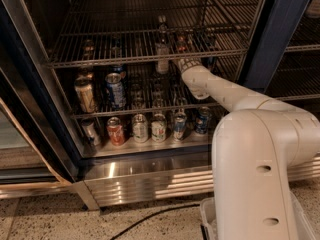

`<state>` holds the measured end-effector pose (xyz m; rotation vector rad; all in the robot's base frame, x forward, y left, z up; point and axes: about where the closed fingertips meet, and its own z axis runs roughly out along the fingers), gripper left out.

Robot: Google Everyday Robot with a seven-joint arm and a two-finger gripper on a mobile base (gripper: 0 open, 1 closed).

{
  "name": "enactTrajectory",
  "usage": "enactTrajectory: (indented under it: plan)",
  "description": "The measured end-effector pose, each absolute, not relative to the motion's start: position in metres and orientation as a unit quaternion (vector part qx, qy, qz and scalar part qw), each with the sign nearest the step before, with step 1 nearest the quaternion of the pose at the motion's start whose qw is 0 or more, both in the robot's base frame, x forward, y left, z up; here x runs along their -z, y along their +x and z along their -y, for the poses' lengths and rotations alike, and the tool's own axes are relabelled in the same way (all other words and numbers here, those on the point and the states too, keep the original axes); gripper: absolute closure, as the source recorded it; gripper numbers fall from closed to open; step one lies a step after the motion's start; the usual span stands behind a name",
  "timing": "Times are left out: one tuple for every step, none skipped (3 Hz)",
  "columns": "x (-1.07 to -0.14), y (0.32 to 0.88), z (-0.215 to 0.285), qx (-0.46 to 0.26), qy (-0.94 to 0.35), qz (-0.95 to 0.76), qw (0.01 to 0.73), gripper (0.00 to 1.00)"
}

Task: Pick coke can from middle shelf of fridge

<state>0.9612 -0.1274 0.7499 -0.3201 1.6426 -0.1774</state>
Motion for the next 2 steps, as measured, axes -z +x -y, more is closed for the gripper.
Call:
enactTrajectory:
  plan:
    - [-0.7511,0.9614,0.1285,0.076,-0.137,-0.728,0.668,1.00]
    - [-0.7577,0.9583,0.1295,0.066,-0.125,-0.726,0.673,1.00]
